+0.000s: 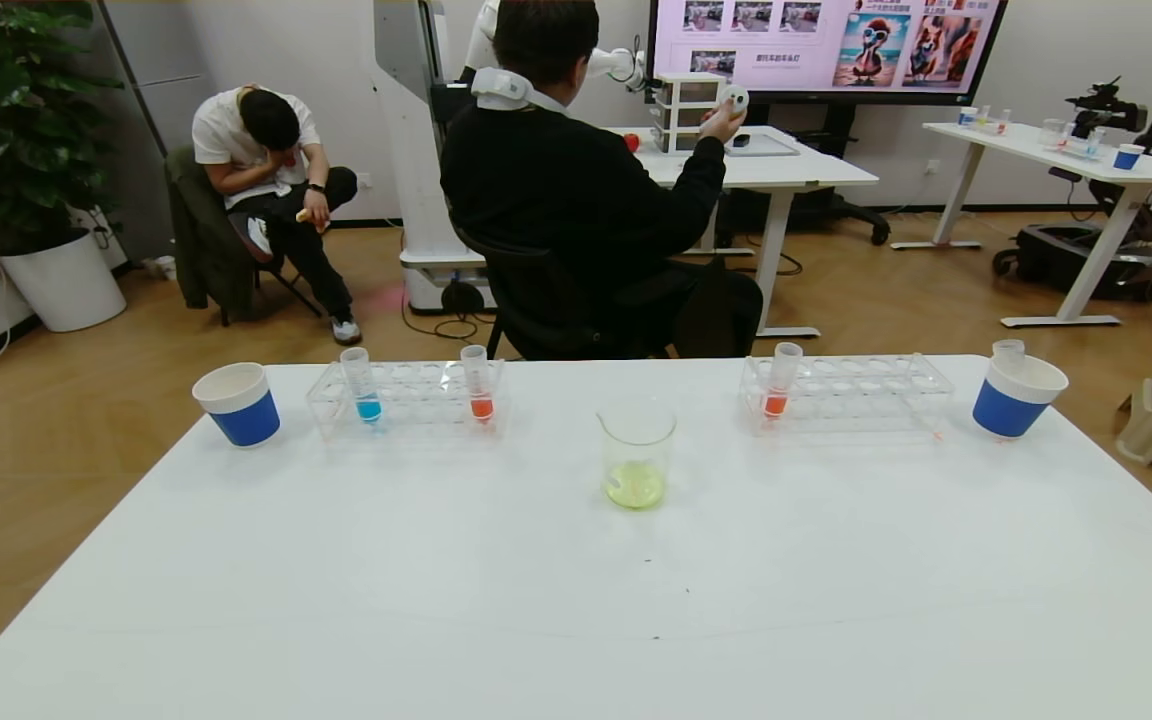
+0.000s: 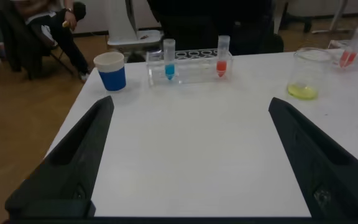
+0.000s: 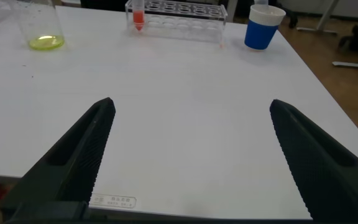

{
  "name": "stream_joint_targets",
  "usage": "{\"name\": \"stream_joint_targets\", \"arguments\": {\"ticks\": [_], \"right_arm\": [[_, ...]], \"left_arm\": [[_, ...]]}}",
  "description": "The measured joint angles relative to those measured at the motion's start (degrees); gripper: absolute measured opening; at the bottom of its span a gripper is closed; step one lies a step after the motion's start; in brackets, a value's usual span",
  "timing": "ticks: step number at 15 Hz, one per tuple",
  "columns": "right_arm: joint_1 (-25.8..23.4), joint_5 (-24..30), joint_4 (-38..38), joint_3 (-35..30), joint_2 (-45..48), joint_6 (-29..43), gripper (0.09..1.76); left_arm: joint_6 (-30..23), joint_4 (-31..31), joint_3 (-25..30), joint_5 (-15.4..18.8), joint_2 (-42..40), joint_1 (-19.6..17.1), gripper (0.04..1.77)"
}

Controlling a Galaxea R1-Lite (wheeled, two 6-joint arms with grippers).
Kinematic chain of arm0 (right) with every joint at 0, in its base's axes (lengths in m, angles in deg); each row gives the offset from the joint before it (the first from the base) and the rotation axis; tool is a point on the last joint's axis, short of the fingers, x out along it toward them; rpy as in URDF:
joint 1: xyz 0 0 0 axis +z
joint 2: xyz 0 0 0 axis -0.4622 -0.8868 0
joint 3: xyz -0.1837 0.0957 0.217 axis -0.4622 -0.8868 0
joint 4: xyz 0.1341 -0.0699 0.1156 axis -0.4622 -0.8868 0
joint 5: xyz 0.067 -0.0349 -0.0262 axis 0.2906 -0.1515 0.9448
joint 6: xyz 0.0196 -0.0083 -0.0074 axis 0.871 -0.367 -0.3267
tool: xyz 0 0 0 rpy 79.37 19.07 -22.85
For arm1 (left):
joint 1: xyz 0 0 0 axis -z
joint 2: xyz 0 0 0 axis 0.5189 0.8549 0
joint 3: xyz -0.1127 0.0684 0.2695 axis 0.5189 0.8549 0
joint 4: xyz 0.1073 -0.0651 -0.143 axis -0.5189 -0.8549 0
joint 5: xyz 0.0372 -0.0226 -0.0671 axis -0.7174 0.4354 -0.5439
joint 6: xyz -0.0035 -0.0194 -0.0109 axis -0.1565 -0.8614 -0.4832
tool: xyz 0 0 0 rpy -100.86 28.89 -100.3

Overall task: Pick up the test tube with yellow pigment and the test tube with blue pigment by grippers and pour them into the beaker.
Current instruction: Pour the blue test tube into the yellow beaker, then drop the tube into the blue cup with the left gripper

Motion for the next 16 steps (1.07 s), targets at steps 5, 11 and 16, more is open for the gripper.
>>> {"name": "stream_joint_targets", "arguments": {"ticks": [5,11,16], "right_arm": [[0.0,0.0,0.0,0.0,0.0,0.0,1.74],[0.0,0.0,0.0,0.0,0.0,0.0,1.74],[0.0,0.0,0.0,0.0,0.0,0.0,1.74]], "left_arm": [[0.1,12.6,-13.8,0.4,25.5,0.4,1.74],[-0.3,41.9,-14.7,0.1,57.9,0.4,1.74],[-0.4,63.1,-14.7,-0.3,81.5,0.0,1.74]]}}
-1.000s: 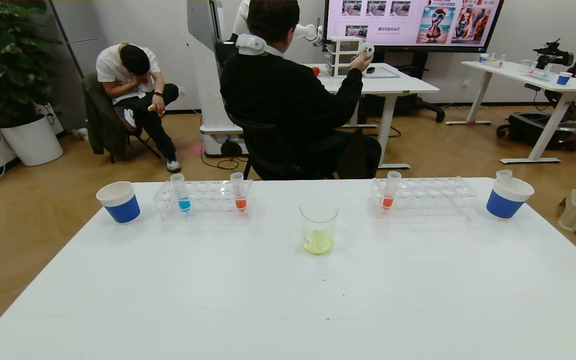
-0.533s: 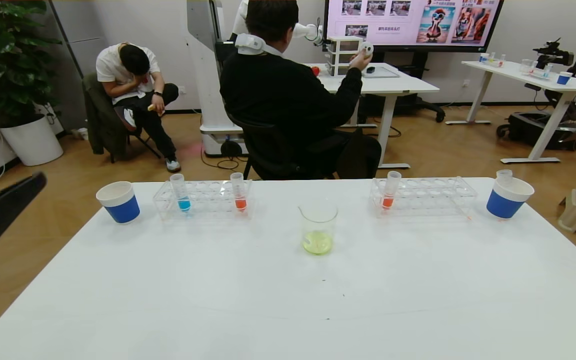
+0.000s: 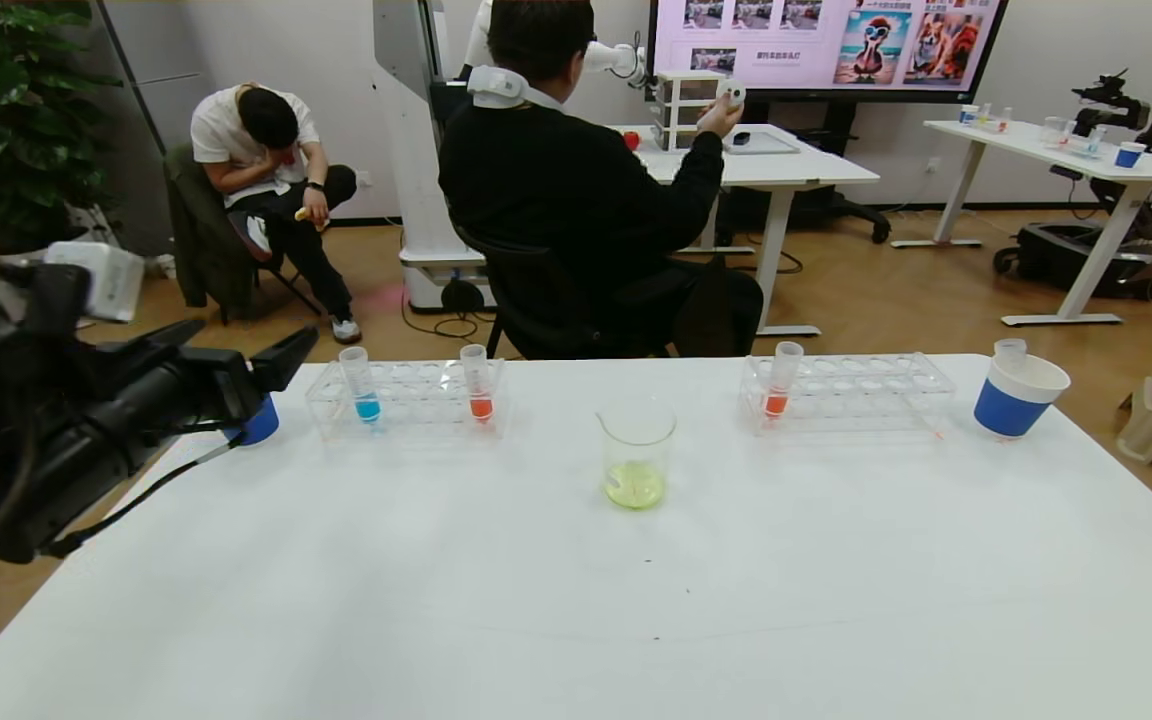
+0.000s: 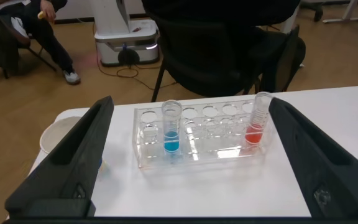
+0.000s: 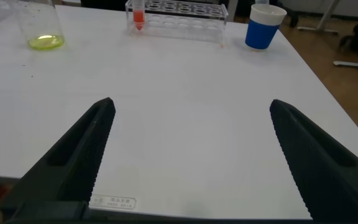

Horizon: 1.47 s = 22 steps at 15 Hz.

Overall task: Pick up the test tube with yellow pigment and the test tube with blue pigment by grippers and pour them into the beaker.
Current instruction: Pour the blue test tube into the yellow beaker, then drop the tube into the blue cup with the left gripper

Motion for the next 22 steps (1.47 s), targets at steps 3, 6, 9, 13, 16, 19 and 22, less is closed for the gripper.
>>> {"name": "stream_joint_targets", "arguments": {"ticks": [3,6,9,13,16,19,22], "right_arm": [[0.0,0.0,0.0,0.0,0.0,0.0,1.74],[0.0,0.0,0.0,0.0,0.0,0.0,1.74],[0.0,0.0,0.0,0.0,0.0,0.0,1.74],[0.0,0.0,0.0,0.0,0.0,0.0,1.74],[0.0,0.0,0.0,0.0,0.0,0.0,1.74],[0.0,0.0,0.0,0.0,0.0,0.0,1.74],[0.0,0.0,0.0,0.0,0.0,0.0,1.74]], "left_arm": [[0.0,11.3,-0.3,-0.7,11.6,-0.1,1.74],[-0.3,20.6,-0.4,-3.2,21.0,0.2,1.74],[-0.7,21.4,-1.5,-3.6,25.7,0.4,1.74],[-0.7,21.4,-5.7,-4.0,29.1,0.4,1.74],[-0.7,20.5,-11.3,-4.8,32.2,0.4,1.74],[-0.7,18.4,-17.1,-5.5,35.7,0.5,1.74],[-0.7,18.3,-19.9,-5.7,38.1,0.5,1.74]]}}
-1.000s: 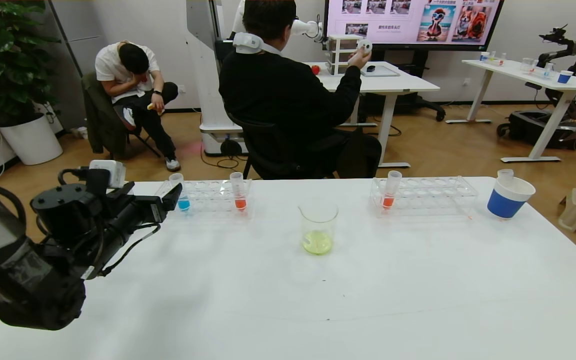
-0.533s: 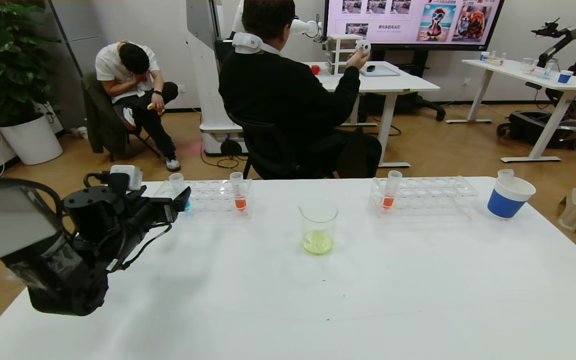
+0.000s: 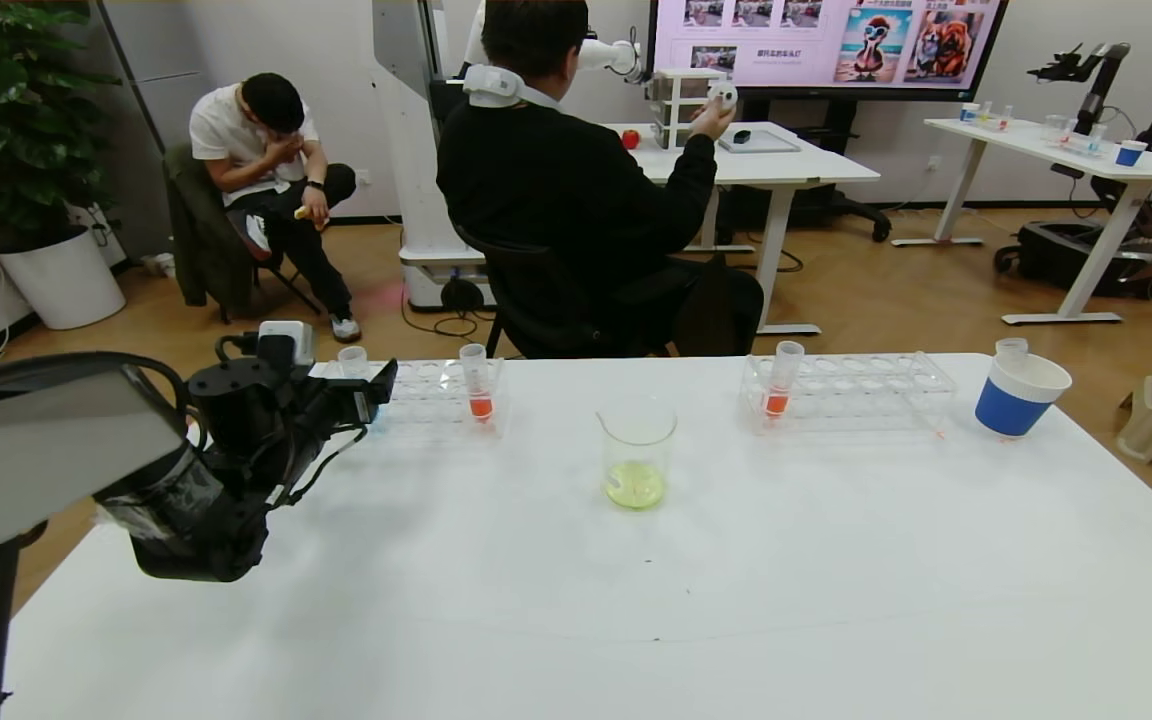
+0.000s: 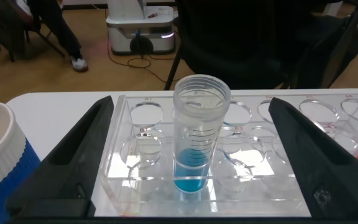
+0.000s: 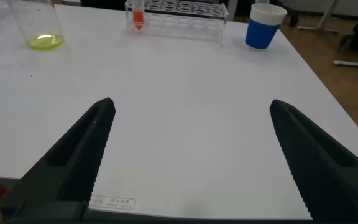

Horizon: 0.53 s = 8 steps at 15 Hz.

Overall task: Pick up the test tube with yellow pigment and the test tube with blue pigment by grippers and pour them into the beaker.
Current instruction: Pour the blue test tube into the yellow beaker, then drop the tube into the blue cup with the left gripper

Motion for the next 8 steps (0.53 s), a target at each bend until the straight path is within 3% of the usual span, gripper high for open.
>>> {"name": "stream_joint_targets", "arguments": {"ticks": [4,5,6,8], "right_arm": [[0.0,0.0,0.0,0.0,0.0,0.0,1.74],[0.0,0.0,0.0,0.0,0.0,0.0,1.74],[0.0,0.0,0.0,0.0,0.0,0.0,1.74],[0.0,0.0,0.0,0.0,0.0,0.0,1.74]], "left_arm": [[-0.1,0.0,-1.8,-1.0,1.3,0.0,1.72],[-0.1,0.0,-2.1,-1.0,1.5,0.0,1.6],[-0.1,0.1,-2.2,-1.0,1.8,0.0,1.3],[-0.1,0.1,-2.4,-0.9,2.0,0.1,0.48]]}}
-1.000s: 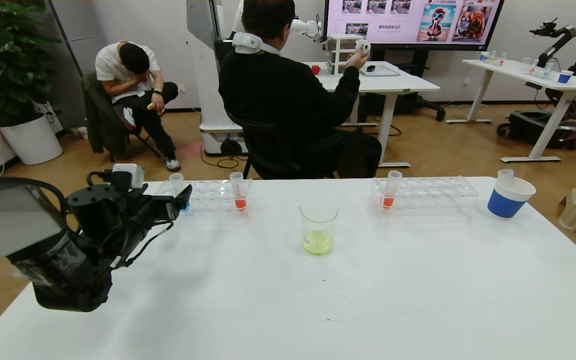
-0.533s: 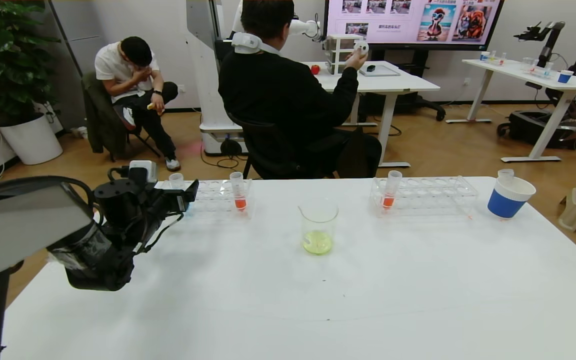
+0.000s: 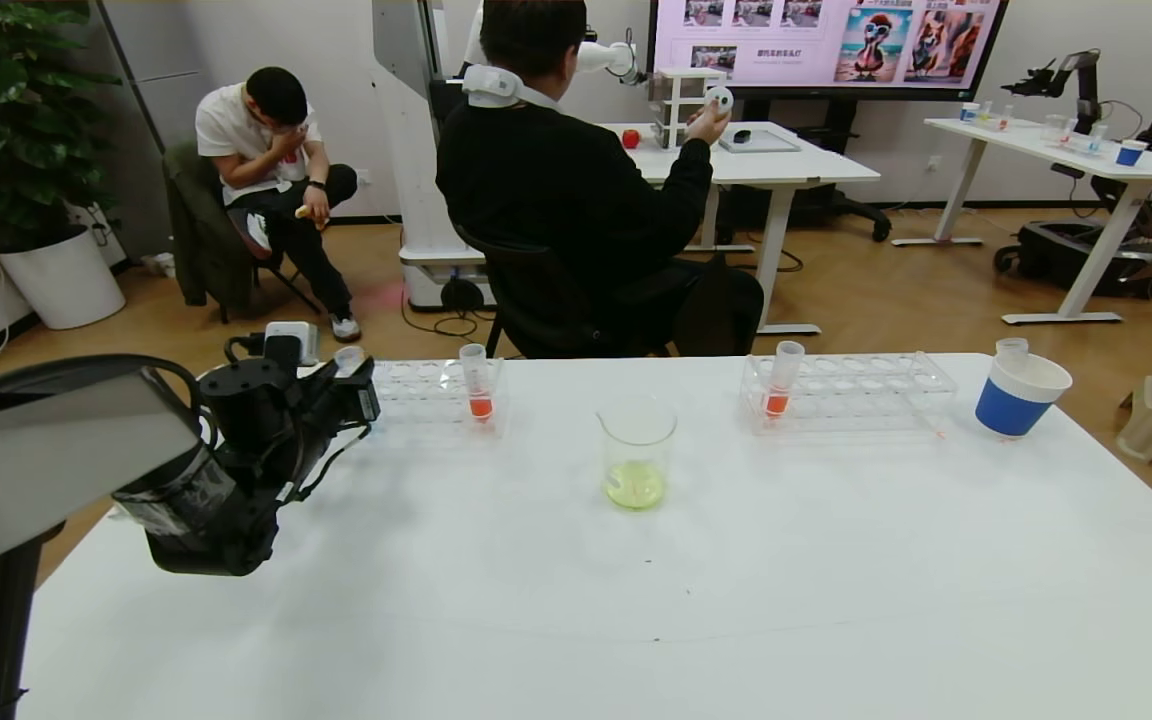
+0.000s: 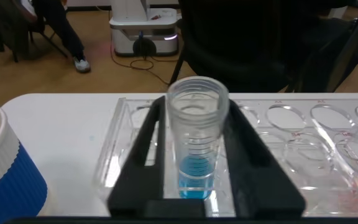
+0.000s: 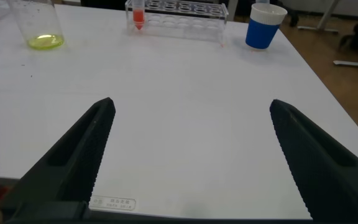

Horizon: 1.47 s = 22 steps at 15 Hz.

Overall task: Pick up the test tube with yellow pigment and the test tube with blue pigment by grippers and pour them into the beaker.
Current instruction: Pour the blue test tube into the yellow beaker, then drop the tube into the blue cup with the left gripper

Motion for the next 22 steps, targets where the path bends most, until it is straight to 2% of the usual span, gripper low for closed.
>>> {"name": "stream_joint_targets", "arguments": {"ticks": [1,3,7,10,15,19,22], "right_arm": [[0.0,0.0,0.0,0.0,0.0,0.0,1.74],[0.0,0.0,0.0,0.0,0.0,0.0,1.74],[0.0,0.0,0.0,0.0,0.0,0.0,1.74],[0.0,0.0,0.0,0.0,0.0,0.0,1.74],[0.0,0.0,0.0,0.0,0.0,0.0,1.74],[0.0,0.0,0.0,0.0,0.0,0.0,1.74],[0.0,0.0,0.0,0.0,0.0,0.0,1.74]], "left_arm": [[0.0,0.0,-0.2,-0.1,0.0,0.0,0.33],[0.0,0.0,-0.4,-0.1,-0.1,0.0,0.53],[0.0,-0.6,-0.5,-0.2,-1.1,0.0,0.51],[0.1,-6.3,-1.3,-0.3,-4.1,0.2,0.51],[0.1,-22.5,-5.6,-0.3,-13.1,0.2,0.51],[0.2,-24.4,-6.8,-0.2,-17.2,0.5,0.51],[0.9,-24.5,-7.3,0.7,-19.2,3.6,0.51]]}}
